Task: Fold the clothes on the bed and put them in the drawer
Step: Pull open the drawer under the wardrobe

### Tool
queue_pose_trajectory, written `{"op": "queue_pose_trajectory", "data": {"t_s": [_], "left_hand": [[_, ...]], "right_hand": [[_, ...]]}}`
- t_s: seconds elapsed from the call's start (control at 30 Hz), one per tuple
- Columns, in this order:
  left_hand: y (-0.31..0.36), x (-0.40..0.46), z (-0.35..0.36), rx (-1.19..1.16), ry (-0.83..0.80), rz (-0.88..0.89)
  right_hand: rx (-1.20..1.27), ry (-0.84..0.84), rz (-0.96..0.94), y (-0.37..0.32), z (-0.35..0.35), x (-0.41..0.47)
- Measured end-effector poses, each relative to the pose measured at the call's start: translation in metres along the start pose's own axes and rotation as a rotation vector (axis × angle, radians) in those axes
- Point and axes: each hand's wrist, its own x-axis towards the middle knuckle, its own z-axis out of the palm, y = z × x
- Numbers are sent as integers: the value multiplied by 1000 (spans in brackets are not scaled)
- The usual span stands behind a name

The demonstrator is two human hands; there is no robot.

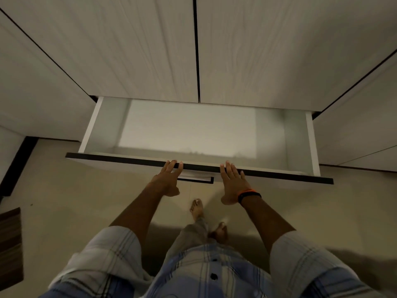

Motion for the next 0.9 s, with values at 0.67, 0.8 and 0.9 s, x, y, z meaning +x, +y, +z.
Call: {"op": "queue_pose_trajectory", "data": {"t_s": [0.67, 0.8, 0.9], "left_hand": [[-17, -62, 57, 60, 52, 87], [-12, -67, 53, 87, 56, 96], [-1, -68, 44, 54, 117, 86]], "right_hand": [[27, 78, 55, -31, 66, -59], [91, 122, 62, -35, 67, -64], [210, 214, 83, -35, 65, -67]]}}
